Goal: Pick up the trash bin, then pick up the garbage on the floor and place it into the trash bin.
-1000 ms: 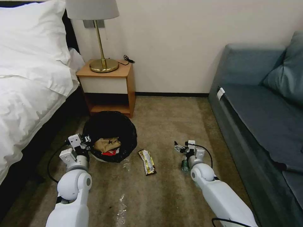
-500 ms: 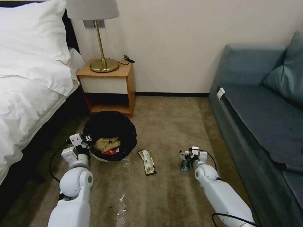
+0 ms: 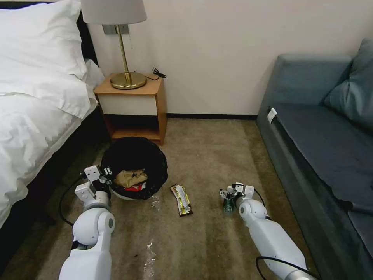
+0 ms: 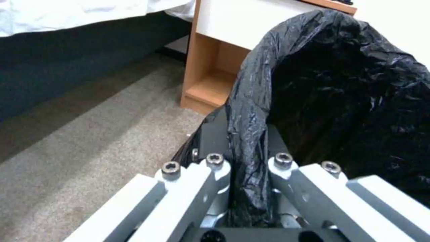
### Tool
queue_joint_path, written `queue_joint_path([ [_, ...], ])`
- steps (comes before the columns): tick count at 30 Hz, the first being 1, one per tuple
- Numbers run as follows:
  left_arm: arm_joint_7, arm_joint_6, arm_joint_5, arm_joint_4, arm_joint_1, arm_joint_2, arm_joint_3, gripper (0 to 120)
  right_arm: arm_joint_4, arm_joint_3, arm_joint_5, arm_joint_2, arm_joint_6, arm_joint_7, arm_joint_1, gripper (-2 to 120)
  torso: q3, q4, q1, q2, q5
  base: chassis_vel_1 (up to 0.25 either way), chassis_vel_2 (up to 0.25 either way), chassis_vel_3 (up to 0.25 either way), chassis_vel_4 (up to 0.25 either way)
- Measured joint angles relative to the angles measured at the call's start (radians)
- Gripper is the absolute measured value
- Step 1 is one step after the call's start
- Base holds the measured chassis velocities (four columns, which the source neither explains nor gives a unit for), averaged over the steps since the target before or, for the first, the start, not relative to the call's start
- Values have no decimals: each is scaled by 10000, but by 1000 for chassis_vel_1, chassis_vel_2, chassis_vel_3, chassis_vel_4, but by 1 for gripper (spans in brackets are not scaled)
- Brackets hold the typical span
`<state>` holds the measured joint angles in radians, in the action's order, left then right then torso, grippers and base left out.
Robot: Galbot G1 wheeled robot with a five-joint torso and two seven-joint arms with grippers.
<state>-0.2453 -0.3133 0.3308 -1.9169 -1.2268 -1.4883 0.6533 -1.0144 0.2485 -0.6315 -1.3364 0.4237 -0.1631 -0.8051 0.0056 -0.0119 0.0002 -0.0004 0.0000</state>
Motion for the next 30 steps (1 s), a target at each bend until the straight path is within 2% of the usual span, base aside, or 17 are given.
queue_joint_path([
  [17,-37,-6,-77,-11,44,-76,-82,4,318,598,397,-359,656,142,85,100,0,-2,0,0,-1,0,0,0,0],
  [28,-67,-5,-88,-23,1,-78,-42,4,896,562,844,-360,432,457,187,100,0,-1,0,-1,-2,0,0,0,0],
  [30,-89,-5,-103,-29,5,-98,-87,4,1032,584,995,-381,253,609,187,93,0,-1,0,-1,-2,0,0,0,0],
])
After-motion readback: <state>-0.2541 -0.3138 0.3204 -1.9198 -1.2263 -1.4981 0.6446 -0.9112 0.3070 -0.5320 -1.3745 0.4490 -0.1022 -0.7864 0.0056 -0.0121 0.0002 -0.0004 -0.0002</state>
